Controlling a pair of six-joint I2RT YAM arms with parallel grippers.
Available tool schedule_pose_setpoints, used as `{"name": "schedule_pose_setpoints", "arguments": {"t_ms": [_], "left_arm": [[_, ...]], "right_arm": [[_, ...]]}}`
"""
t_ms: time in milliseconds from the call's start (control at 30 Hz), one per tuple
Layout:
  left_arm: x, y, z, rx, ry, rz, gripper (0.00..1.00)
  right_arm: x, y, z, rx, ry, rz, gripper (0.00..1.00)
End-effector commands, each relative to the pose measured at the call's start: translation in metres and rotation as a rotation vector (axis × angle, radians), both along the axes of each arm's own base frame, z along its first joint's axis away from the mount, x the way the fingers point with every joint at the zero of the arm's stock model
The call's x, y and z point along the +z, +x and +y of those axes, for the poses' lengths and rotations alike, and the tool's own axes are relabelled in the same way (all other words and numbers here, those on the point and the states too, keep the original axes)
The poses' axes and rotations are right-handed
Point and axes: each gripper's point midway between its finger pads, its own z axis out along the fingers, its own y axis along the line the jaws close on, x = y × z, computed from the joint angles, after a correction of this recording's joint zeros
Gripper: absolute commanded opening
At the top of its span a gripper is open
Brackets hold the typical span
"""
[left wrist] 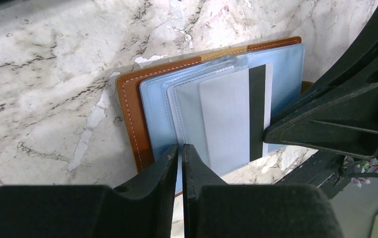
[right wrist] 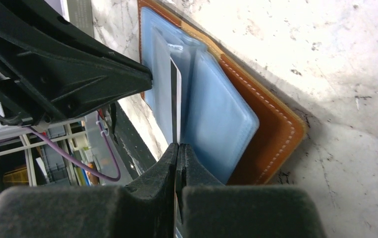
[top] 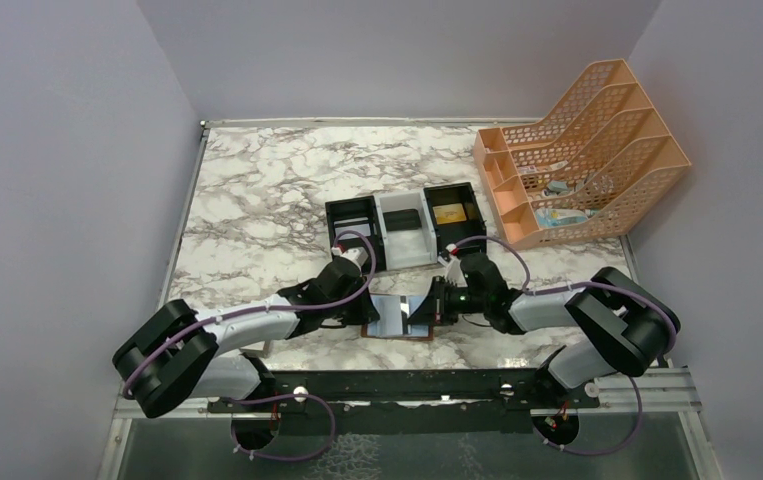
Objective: Take the credit cards out of the card holder
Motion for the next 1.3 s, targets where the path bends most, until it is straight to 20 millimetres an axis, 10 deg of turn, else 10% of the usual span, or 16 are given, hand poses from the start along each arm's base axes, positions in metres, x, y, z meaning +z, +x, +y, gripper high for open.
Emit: {"name": "schedule_pose_setpoints", "arguments": {"t_ms": [0, 600, 1267], "left_arm": [[-0.01, -0.002, 0.02, 0.025, 0.089, -0.007, 0.14], [0.049, 0.007, -0.019, -0.064, -0.081, -0.101, 0.35], [-0.007, -0.003, -0.013, -0.093, 0.107, -0.024, 0.13]], "right_arm": [[-0.008, 0.002, -0.006, -0.01, -0.047, -0.001, 0.01], [-0.006, 0.006, -0.002, -0.009, -0.043, 0.002, 0.02], [-0.001, 0.014, 0.001, -0.049, -0.029, -0.008, 0.16]]}}
